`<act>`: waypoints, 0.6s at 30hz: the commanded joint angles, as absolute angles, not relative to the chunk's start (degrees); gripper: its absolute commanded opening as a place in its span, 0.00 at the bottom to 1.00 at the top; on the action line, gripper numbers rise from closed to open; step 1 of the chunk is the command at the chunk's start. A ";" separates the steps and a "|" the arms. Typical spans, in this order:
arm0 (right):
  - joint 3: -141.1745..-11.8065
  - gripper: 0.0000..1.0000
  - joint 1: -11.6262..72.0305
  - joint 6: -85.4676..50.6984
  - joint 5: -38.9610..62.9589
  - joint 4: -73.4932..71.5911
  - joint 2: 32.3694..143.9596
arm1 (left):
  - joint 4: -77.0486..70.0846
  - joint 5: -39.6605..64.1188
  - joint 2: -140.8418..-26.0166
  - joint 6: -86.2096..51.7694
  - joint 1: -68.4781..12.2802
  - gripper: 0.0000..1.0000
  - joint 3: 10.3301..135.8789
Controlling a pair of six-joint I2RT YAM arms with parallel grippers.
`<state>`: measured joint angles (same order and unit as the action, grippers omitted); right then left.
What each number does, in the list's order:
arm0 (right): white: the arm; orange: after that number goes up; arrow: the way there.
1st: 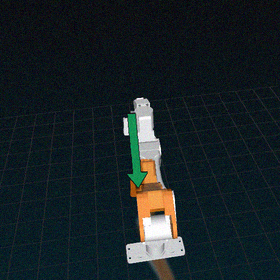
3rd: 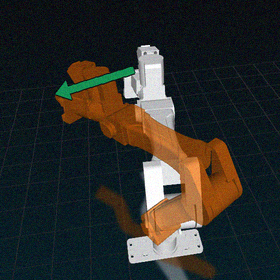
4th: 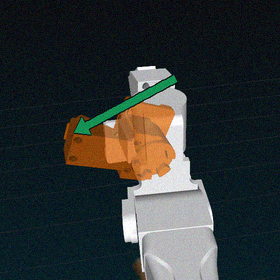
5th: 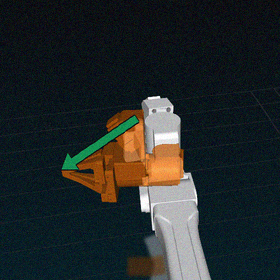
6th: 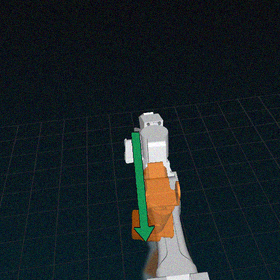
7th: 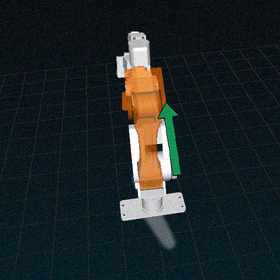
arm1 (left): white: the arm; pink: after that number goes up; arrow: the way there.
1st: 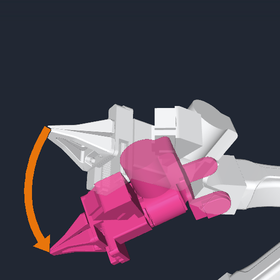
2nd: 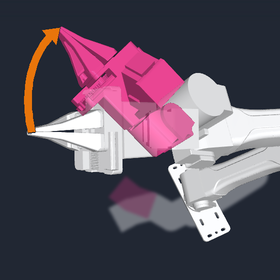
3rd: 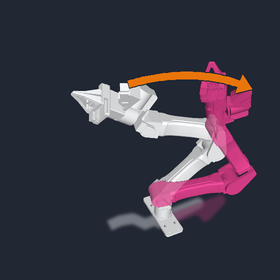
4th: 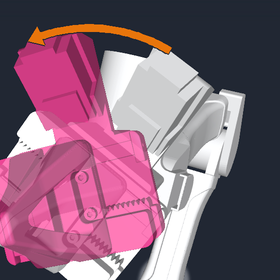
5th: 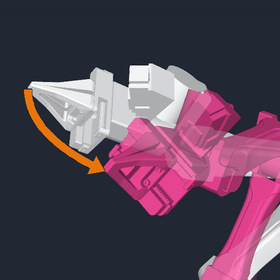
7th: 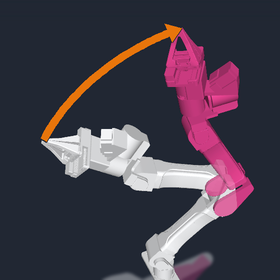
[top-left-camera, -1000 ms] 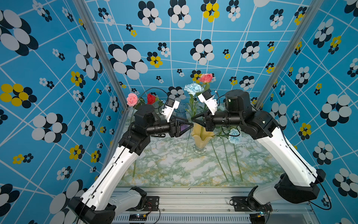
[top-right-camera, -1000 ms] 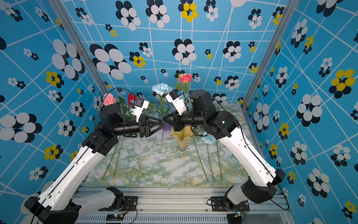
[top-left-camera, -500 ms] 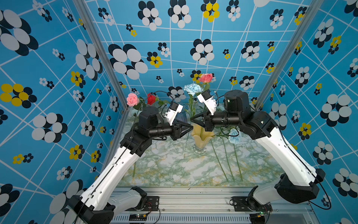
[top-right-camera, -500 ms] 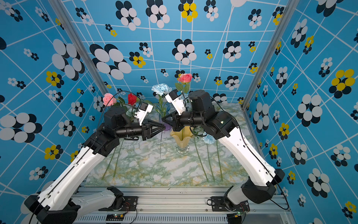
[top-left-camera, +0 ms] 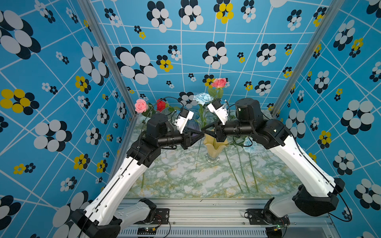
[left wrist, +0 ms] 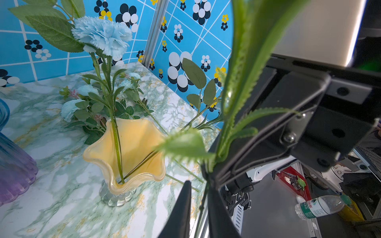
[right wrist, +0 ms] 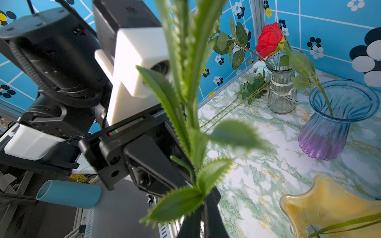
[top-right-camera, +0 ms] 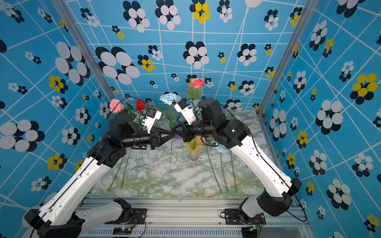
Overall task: Pick out blue flowers from the vase
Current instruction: Place the flower at the center of the board.
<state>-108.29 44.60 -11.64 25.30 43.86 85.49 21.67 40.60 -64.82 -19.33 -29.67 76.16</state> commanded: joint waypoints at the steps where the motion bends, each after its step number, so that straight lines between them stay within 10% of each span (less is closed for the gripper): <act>1: -107.41 0.00 44.87 -11.82 24.96 42.75 83.78 | 20.91 39.91 -63.83 -19.34 -29.87 0.13 76.49; 8: -105.72 0.02 44.91 -11.78 23.79 41.99 82.88 | 21.83 38.85 -63.26 -19.39 -29.90 0.00 75.67; 18: -98.76 0.54 44.91 -10.39 20.34 39.63 78.31 | 32.67 27.17 -61.02 -17.63 -29.97 0.00 74.80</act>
<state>-100.18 44.60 -11.20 22.35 41.15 81.06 27.22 33.28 -62.15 -18.87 -30.04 75.40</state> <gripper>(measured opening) 0.532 0.052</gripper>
